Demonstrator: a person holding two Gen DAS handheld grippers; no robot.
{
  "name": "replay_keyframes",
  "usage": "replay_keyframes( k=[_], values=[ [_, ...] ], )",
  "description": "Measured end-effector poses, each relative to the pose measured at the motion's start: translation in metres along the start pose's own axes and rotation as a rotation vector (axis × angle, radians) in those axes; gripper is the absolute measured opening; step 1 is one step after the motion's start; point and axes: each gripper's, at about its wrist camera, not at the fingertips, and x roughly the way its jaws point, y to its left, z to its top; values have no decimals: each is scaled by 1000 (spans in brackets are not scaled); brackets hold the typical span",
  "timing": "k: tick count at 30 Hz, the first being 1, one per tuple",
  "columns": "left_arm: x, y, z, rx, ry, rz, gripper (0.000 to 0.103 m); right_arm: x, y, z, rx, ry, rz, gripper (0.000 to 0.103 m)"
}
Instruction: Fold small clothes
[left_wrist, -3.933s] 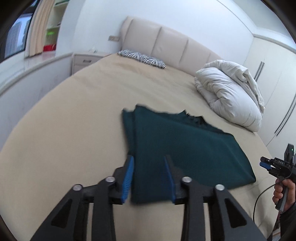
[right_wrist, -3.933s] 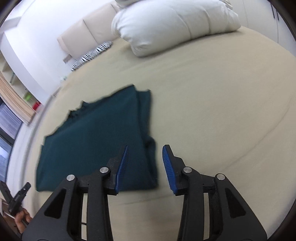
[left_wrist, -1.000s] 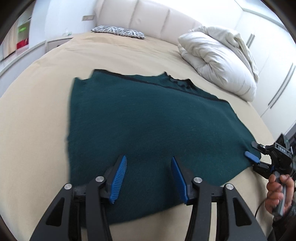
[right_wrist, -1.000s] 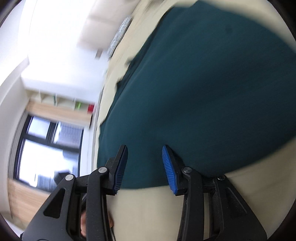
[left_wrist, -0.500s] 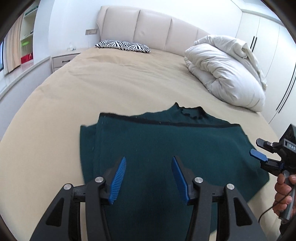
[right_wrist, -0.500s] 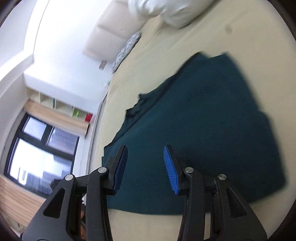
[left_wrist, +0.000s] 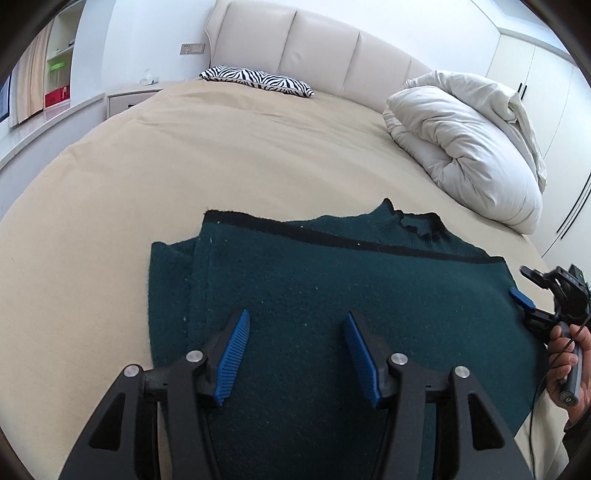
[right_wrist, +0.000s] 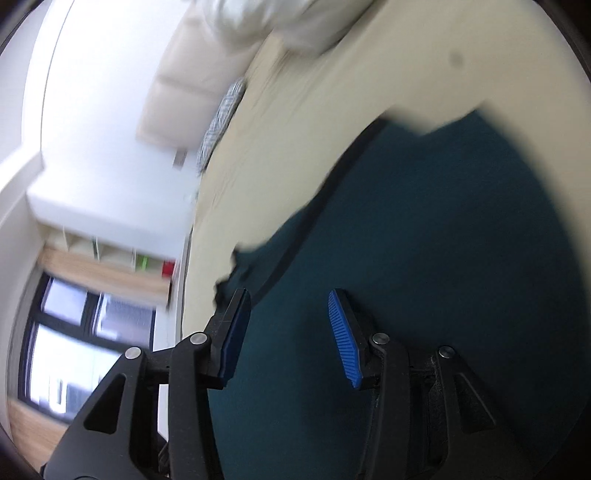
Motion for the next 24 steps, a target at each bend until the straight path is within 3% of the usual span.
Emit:
replay_keyframes(
  k=[2,3,5,7,12,17,21,23,24],
  values=[
    [0,-2,0,7,-3,5,57,-24,-14,14,24,-64,-27,38],
    [0,-2,0,9,-4,5,57,-39,-17,19,21,-111,-85,45],
    [-1,-3,1,9,-4,9,57,-69,-27,24,38,-178,-109,48],
    [-7,-8,2,4,-9,20,57,-85,-33,25,37,-174,-115,50],
    [-28,-33,-6,-5,-32,-53,57,-101,-30,12,-134,-38,-235,50],
    [-31,-66,-18,17,10,-136,59,-73,-31,9,-119,41,-202,50],
    [-21,-76,-23,13,44,-152,59,-47,-19,6,-127,142,-176,50],
    [-15,-75,-25,-5,63,-155,60,-89,-25,-4,-156,185,-202,50],
    [-12,-73,-26,-13,70,-159,60,-86,-23,-4,-154,197,-205,50]
  ],
)
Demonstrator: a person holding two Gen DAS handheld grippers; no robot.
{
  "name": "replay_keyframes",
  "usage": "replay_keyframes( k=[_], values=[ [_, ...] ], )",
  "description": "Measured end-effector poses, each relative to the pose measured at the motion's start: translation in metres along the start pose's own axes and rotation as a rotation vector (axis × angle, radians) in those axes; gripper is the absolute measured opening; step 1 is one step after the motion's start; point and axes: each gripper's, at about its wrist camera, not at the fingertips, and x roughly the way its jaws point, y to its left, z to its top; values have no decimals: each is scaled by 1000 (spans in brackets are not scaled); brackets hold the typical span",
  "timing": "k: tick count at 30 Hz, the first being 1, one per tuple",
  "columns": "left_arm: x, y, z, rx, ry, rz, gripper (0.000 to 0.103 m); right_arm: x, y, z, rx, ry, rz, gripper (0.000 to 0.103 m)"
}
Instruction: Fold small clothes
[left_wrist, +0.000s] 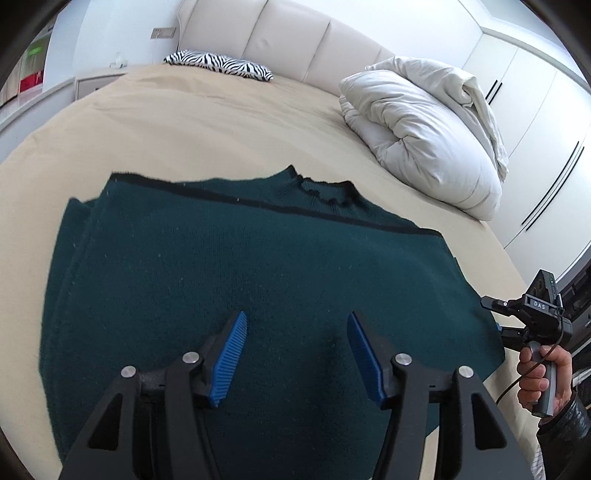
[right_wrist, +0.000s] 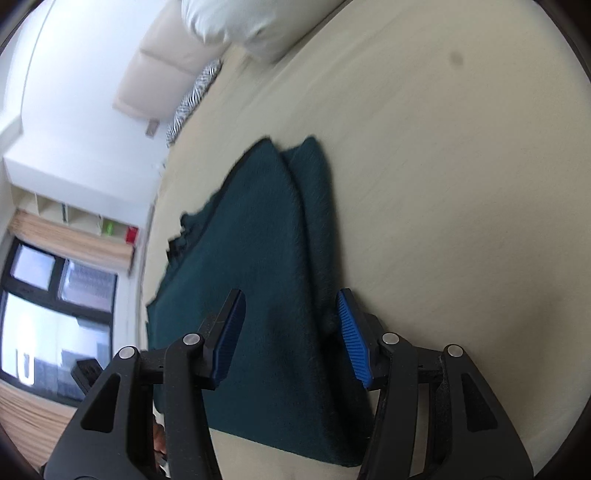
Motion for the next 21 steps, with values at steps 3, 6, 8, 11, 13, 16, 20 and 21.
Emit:
replay_keyframes(
  k=[3,6,8,11,13,16,20,21],
  values=[
    [2,7,-2,-25,7,-23,60,-2,-2,1,51,14,34,50],
    [6,12,-3,-40,22,-38,60,1,4,-5,32,28,43,43],
    [8,11,-4,-35,27,-33,60,0,8,-9,15,30,20,38],
    [10,7,-6,-12,29,-9,59,4,7,-11,30,36,-14,23],
    [11,7,-7,-7,27,-8,59,6,9,-10,28,30,-26,20],
    [11,10,-8,-12,20,-18,59,9,13,-12,18,17,-50,17],
    [12,7,-11,12,13,-3,59,11,20,-15,13,-4,-80,16],
    [12,8,-11,10,12,-6,59,10,21,-16,13,-10,-88,16]
  ],
)
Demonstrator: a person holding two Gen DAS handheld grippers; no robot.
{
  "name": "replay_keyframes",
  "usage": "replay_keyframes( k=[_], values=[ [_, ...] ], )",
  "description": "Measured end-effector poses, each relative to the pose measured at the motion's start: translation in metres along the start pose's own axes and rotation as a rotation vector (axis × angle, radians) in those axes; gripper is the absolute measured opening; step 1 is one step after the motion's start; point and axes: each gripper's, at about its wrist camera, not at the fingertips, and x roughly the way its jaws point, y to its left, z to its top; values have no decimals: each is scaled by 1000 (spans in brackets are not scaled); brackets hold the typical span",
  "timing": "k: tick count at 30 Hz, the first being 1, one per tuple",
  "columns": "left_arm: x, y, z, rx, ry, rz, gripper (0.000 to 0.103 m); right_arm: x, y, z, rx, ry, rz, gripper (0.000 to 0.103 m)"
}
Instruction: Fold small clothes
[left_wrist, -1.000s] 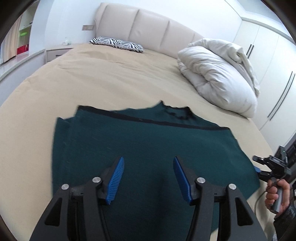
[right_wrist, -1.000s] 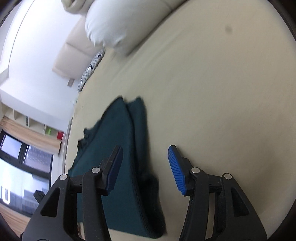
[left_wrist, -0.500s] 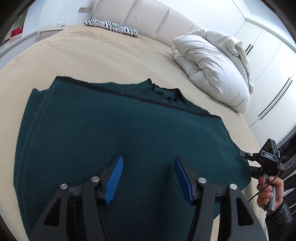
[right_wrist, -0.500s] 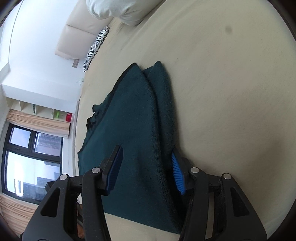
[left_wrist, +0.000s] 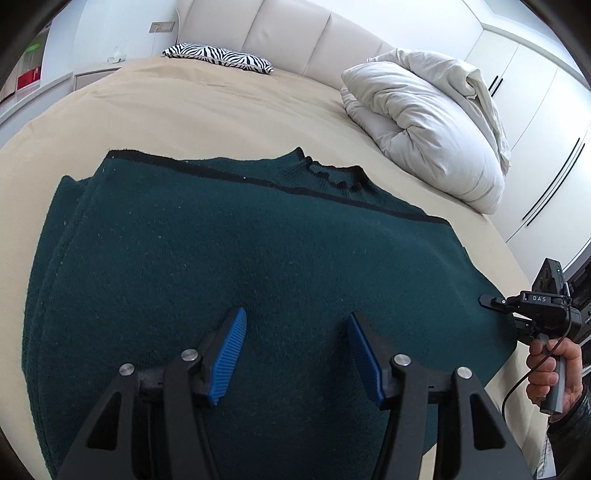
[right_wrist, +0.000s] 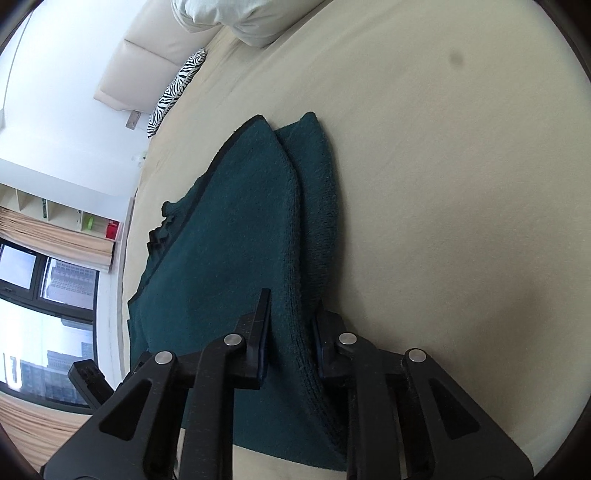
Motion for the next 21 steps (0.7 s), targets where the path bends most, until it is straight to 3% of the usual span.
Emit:
replay_keyframes(
  k=[7,13,17,21],
  values=[
    [-1,5,-2,-16,-8,-17,58,-6,8,-3,-21,-25,-60,15],
    [-3,12,0,-55,-6,-50,54,-5,33,-7,-79,-61,-177,14],
    [-9,23,6,-125,9,-96,47,-2,84,-14,-201,-92,-306,13],
    [-29,48,11,-290,-34,-194,46,21,198,-49,-530,-92,-368,13]
  ],
)
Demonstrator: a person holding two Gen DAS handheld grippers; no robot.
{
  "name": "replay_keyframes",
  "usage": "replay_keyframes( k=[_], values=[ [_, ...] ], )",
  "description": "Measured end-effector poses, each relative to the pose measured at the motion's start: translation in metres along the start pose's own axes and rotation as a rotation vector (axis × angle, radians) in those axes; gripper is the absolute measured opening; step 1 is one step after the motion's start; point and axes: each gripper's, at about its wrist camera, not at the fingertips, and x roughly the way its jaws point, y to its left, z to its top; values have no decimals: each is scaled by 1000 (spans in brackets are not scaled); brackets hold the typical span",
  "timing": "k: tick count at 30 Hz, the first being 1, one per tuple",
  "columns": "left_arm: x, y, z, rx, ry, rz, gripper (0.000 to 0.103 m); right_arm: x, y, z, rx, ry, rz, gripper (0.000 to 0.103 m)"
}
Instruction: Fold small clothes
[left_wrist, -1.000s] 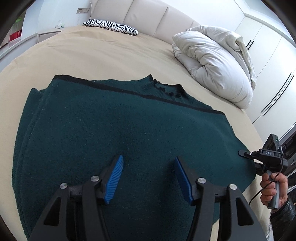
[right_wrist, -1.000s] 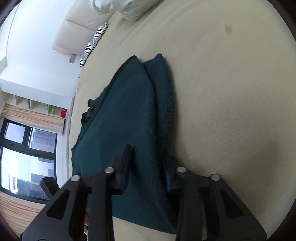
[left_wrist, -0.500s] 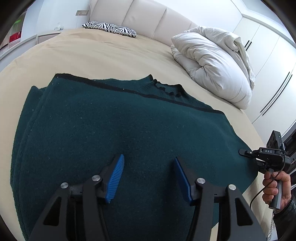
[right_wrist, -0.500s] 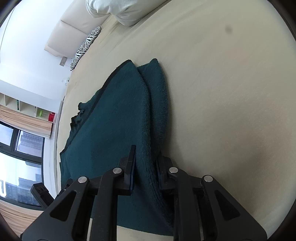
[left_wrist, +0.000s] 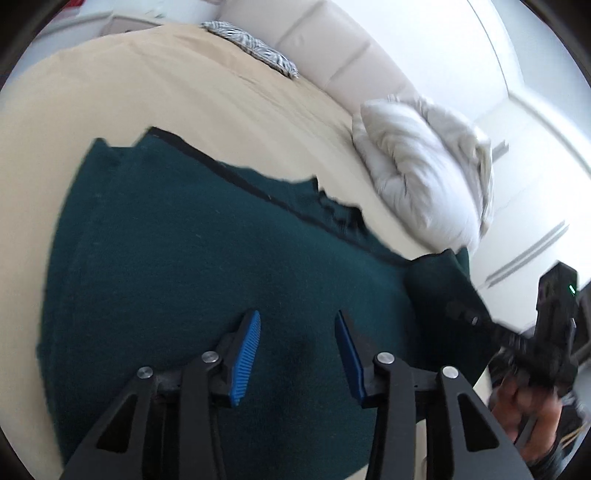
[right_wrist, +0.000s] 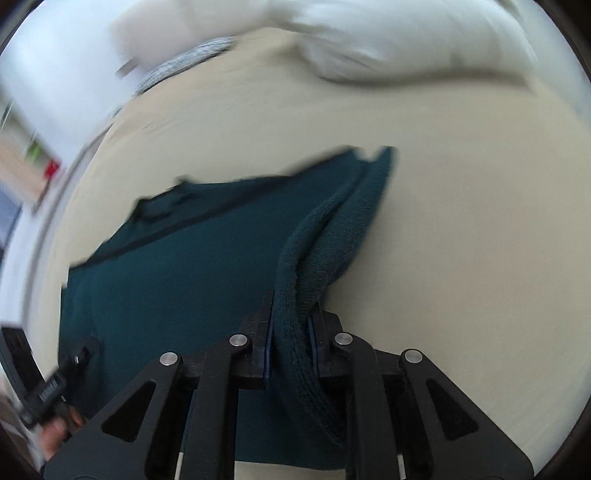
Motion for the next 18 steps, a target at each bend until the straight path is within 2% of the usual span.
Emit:
replay_keyframes(
  k=[1,3,4,6,8,11,14,18],
  values=[
    [-6,3,3,-33,-10,-34,51,-6,44,0,-124,-14,28,13],
    [-13,6,7,-83,-17,-111,62,-9,102,-6,-301,-30,44,13],
    [-15,6,9,-99,-12,-155,65,-5,128,-12,-377,-21,48,12],
    [-14,7,13,-138,1,-228,68,8,155,-22,-446,11,55,12],
    [-13,15,18,-199,-8,-268,74,16,161,-30,-454,31,71,12],
    [-3,22,21,-271,12,-291,77,21,160,-40,-460,33,56,12],
    [13,13,23,-268,69,-297,79,19,160,-49,-486,19,42,12],
    [37,3,33,-256,138,-263,78,12,162,-56,-508,-7,42,13]
  ],
)
